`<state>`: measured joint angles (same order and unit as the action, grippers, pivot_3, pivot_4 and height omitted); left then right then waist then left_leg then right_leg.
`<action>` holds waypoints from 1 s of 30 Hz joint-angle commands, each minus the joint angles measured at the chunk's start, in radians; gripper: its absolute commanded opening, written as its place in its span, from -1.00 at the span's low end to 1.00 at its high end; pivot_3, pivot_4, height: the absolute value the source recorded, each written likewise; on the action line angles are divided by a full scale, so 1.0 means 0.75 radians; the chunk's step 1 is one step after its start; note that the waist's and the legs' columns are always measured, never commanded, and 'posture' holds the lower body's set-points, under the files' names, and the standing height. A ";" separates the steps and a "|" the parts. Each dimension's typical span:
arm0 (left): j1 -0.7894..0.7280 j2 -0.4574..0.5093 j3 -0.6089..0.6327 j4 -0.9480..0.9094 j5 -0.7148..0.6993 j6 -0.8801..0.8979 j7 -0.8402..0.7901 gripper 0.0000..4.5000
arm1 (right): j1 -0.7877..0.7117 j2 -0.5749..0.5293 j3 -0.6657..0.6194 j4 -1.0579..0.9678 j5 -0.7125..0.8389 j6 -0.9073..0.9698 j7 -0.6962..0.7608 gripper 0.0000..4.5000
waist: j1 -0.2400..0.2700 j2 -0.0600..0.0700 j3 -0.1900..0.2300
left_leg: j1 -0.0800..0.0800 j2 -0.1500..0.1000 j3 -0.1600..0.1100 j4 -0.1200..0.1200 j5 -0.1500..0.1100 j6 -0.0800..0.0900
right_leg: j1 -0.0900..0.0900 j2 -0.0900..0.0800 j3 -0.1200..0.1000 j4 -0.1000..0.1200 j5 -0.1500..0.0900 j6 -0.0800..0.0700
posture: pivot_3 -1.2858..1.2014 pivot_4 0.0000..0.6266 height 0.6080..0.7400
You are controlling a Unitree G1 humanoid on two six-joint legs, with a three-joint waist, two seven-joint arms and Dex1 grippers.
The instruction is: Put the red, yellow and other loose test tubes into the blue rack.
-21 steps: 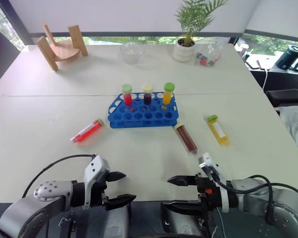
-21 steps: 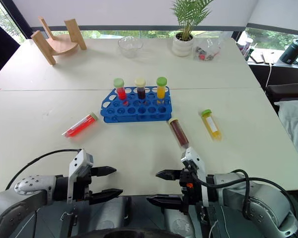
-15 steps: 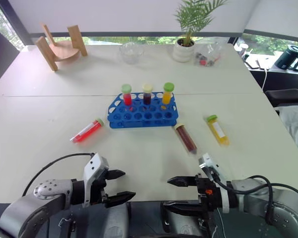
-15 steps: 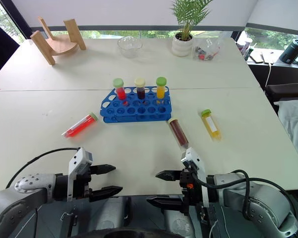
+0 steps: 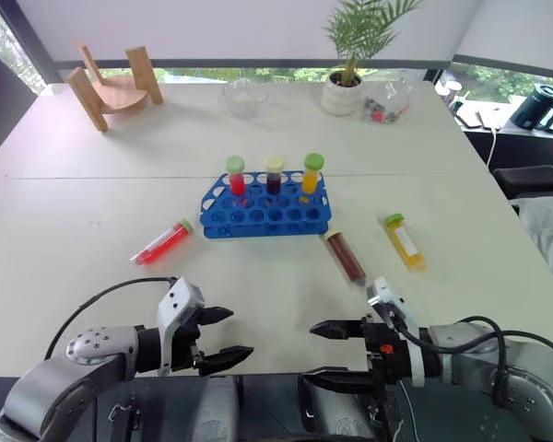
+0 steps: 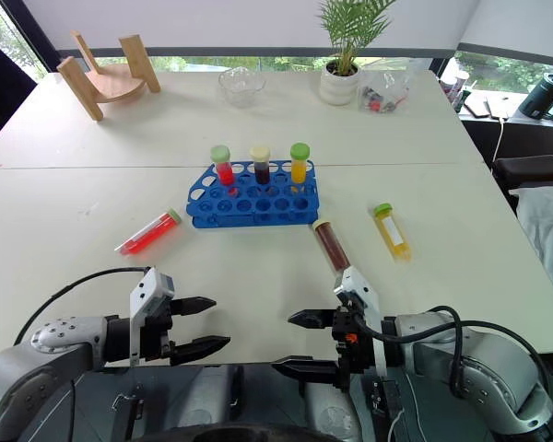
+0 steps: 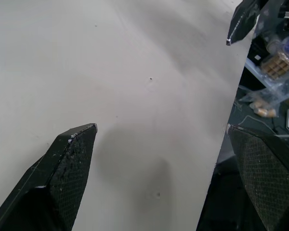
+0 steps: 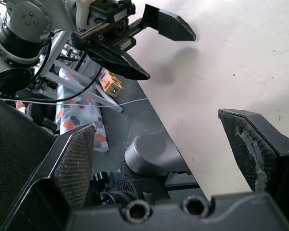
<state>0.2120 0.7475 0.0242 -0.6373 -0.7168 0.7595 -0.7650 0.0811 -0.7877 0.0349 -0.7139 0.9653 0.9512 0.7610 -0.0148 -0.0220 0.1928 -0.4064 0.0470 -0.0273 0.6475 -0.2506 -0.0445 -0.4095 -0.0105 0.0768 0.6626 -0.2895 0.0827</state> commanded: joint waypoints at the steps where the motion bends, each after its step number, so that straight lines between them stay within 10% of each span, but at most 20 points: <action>1: -0.019 -0.012 0.040 -0.008 -0.062 0.024 0.004 0.98 | -0.036 -0.027 -0.035 -0.033 0.055 0.026 -0.013 1.00 | 0.000 0.000 0.000 | 0.000 0.000 0.000 0.000 0.000 0.000 | 0.000 0.000 0.000 0.000 0.000 0.000 | 0.03 -0.52 1.00; 8: -0.118 0.026 0.052 0.055 -0.065 0.070 -0.001 0.98 | -0.161 -0.174 -0.187 -0.065 0.336 0.173 -0.100 1.00 | 0.001 0.000 0.000 | 0.000 0.000 0.000 0.001 0.000 0.000 | 0.000 0.000 0.000 0.000 0.000 0.000 | 0.03 -0.52 1.00; 13: -0.429 0.110 0.108 0.095 -0.132 0.137 -0.026 0.98 | -0.671 -0.357 -0.244 0.241 0.658 0.316 -0.231 1.00 | -0.004 0.000 0.001 | 0.001 0.000 0.000 0.003 0.000 0.000 | 0.000 0.001 0.000 0.001 0.002 -0.002 | 0.03 -0.52 1.00; 19: -0.711 0.317 0.051 0.071 -0.034 0.022 -0.235 0.98 | -1.233 -0.651 0.269 0.701 -0.163 0.261 0.123 1.00 | 0.003 0.002 0.001 | -0.003 -0.001 0.003 -0.003 -0.001 0.002 | -0.004 -0.002 0.000 -0.007 0.000 0.000 | 0.03 -0.52 1.00; 30: -0.801 0.194 -0.062 -0.003 0.074 -0.014 -0.129 0.98 | -1.542 -0.386 0.648 1.363 -0.739 0.403 0.319 1.00 | -0.004 0.005 0.003 | -0.028 0.000 0.009 0.001 -0.009 0.016 | -0.033 -0.001 0.003 0.002 0.003 0.007 | 0.03 -0.52 1.00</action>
<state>-0.3904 0.8966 -0.0249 -0.6072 -0.6650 0.7559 -0.8736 -1.0422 -1.0851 0.5336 0.2978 0.4282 1.2220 0.9825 -0.0175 -0.0180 0.1953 -0.4267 0.0473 -0.0201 0.6486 -0.2572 -0.0329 -0.4342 -0.0113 0.0796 0.6653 -0.2870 0.0881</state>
